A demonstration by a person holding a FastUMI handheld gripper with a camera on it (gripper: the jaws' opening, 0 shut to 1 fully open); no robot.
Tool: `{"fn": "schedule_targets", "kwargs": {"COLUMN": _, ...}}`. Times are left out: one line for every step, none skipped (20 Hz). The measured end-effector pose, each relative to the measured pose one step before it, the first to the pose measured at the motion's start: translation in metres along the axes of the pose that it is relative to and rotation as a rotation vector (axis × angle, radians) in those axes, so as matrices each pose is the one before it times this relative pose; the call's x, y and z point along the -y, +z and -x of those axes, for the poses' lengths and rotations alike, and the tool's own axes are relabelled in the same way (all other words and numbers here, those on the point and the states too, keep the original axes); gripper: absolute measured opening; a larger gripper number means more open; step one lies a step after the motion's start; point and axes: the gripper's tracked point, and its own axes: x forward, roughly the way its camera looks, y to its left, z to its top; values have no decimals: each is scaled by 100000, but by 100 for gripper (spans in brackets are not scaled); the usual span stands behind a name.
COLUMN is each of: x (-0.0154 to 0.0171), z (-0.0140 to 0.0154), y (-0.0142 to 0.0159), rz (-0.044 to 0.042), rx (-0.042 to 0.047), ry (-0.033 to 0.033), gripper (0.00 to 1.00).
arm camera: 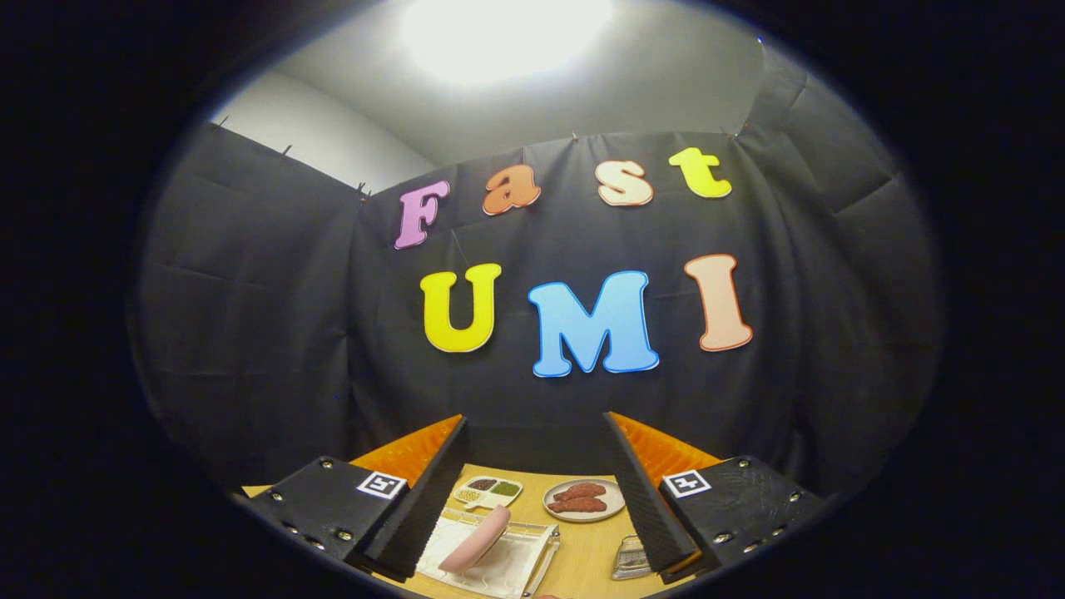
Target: Take the plate from the dish rack, then take the spoon from the basket and place it into the plate.
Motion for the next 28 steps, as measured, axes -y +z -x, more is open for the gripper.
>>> {"fn": "schedule_targets", "kwargs": {"x": -354, "z": -944, "y": -977, "rz": -69, "rx": -4374, "ry": 1031, "gripper": 96}}
{"fn": "schedule_targets", "kwargs": {"x": -275, "z": -931, "y": -1054, "rz": -201, "rx": -4294, "ry": 1084, "gripper": 97}}
{"fn": "schedule_targets", "kwargs": {"x": -207, "z": -918, "y": -947, "rz": 39, "rx": -4908, "ry": 621, "gripper": 96}}
{"fn": "schedule_targets", "kwargs": {"x": -439, "z": -1020, "y": -1340, "rz": -121, "rx": -6475, "ry": 1371, "gripper": 97}}
{"fn": "schedule_targets", "kwargs": {"x": -514, "z": -839, "y": -1316, "rz": -792, "rx": -6140, "ry": 1589, "gripper": 97}}
{"fn": "schedule_targets", "kwargs": {"x": -664, "z": -1200, "y": -1369, "rz": -413, "rx": -7094, "ry": 1654, "gripper": 97}}
{"fn": "schedule_targets", "kwargs": {"x": -301, "z": -946, "y": -1145, "rz": -344, "rx": -6369, "ry": 1212, "gripper": 97}}
{"fn": "schedule_targets", "kwargs": {"x": -374, "z": -1196, "y": -1141, "rz": -684, "rx": -6072, "ry": 1384, "gripper": 97}}
{"fn": "schedule_targets", "kwargs": {"x": -278, "z": -1159, "y": -1007, "rz": -757, "rx": -5905, "ry": 1241, "gripper": 97}}
{"fn": "schedule_targets", "kwargs": {"x": -115, "z": -1039, "y": -1194, "rz": -725, "rx": -6314, "ry": 498, "gripper": 97}}
{"fn": "schedule_targets", "kwargs": {"x": -69, "z": -983, "y": -982, "rz": -866, "rx": -6554, "ry": 602, "gripper": 97}}
{"fn": "schedule_targets", "kwargs": {"x": -197, "z": -909, "y": -1156, "rz": -1422, "rx": -5926, "ry": 592, "gripper": 97}}
{"fn": "schedule_targets", "kwargs": {"x": -123, "z": -1000, "y": -1019, "rz": -1014, "rx": -6642, "ry": 728, "gripper": 97}}
{"fn": "schedule_targets", "kwargs": {"x": 52, "z": -1257, "y": -1056, "rz": -775, "rx": -5773, "ry": 491, "gripper": 98}}
{"fn": "schedule_targets", "kwargs": {"x": 46, "z": -879, "y": -433, "rz": -885, "rx": -4244, "ry": 491, "gripper": 98}}
{"fn": "schedule_targets", "kwargs": {"x": -121, "z": -740, "y": -715, "rz": -383, "rx": -4052, "ry": 191, "gripper": 98}}
{"fn": "schedule_targets", "kwargs": {"x": -113, "z": -777, "y": -539, "rz": -510, "rx": -3711, "ry": 370, "gripper": 99}}
{"fn": "schedule_targets", "kwargs": {"x": -123, "z": -1074, "y": -482, "rz": -122, "rx": -3626, "ry": 50, "gripper": 99}}
{"fn": "schedule_targets", "kwargs": {"x": 51, "z": -1071, "y": -466, "rz": -348, "rx": -4720, "ry": 56, "gripper": 99}}
{"fn": "schedule_targets", "kwargs": {"x": -13, "z": -1062, "y": -641, "rz": -974, "rx": -4561, "ry": 341, "gripper": 99}}
{"fn": "schedule_targets", "kwargs": {"x": 36, "z": -829, "y": -534, "rz": -1031, "rx": -4210, "ry": -4, "gripper": 99}}
{"fn": "schedule_targets", "kwargs": {"x": 56, "z": -612, "y": -532, "rz": -1077, "rx": -3795, "ry": 166, "gripper": 99}}
{"fn": "schedule_targets", "kwargs": {"x": -34, "z": -641, "y": -257, "rz": -1030, "rx": -2506, "ry": 459, "gripper": 99}}
{"fn": "schedule_targets", "kwargs": {"x": -126, "z": -672, "y": -208, "rz": -1029, "rx": -2356, "ry": 394, "gripper": 99}}
{"fn": "schedule_targets", "kwargs": {"x": -48, "z": -624, "y": -209, "rz": -1119, "rx": -2111, "ry": 437, "gripper": 99}}
{"fn": "schedule_targets", "kwargs": {"x": 14, "z": -484, "y": -169, "rz": -1052, "rx": -2121, "ry": 75, "gripper": 98}}
{"fn": "schedule_targets", "kwargs": {"x": -111, "z": -268, "y": 24, "rz": -1167, "rx": -1254, "ry": 188, "gripper": 97}}
{"fn": "schedule_targets", "kwargs": {"x": -126, "z": -321, "y": 4, "rz": -681, "rx": -1143, "ry": -158, "gripper": 92}}
